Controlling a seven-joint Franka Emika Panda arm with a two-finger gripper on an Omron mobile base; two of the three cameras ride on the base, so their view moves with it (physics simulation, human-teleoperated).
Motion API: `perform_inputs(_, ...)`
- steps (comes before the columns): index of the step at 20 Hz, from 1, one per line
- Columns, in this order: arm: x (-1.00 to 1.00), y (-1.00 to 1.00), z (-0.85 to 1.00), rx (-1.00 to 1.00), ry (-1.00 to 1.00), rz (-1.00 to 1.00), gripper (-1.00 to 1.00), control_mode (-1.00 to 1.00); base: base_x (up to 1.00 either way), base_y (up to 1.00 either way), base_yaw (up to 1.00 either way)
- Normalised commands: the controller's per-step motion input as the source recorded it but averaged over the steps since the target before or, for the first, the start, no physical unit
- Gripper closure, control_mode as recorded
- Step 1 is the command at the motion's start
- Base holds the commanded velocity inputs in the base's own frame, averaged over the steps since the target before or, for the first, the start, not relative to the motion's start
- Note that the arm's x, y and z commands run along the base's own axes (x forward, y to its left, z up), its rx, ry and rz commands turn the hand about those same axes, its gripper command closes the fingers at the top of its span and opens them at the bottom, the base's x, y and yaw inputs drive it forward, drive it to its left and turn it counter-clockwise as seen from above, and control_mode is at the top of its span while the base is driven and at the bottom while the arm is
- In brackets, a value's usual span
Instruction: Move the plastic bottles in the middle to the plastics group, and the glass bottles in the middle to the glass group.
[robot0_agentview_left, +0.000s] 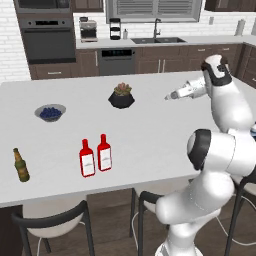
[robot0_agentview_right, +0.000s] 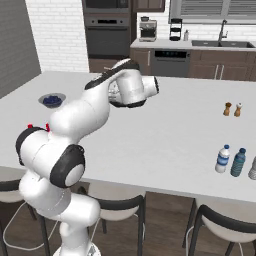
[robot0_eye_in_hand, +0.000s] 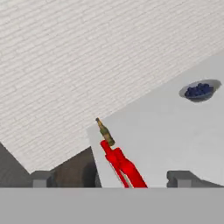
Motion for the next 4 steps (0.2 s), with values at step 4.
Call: perform_inputs(4, 0.00, -0.21, 0.84, -0.36, 0.37, -0.31, -1.00, -1.00, 0.00, 0.00, 0.00)
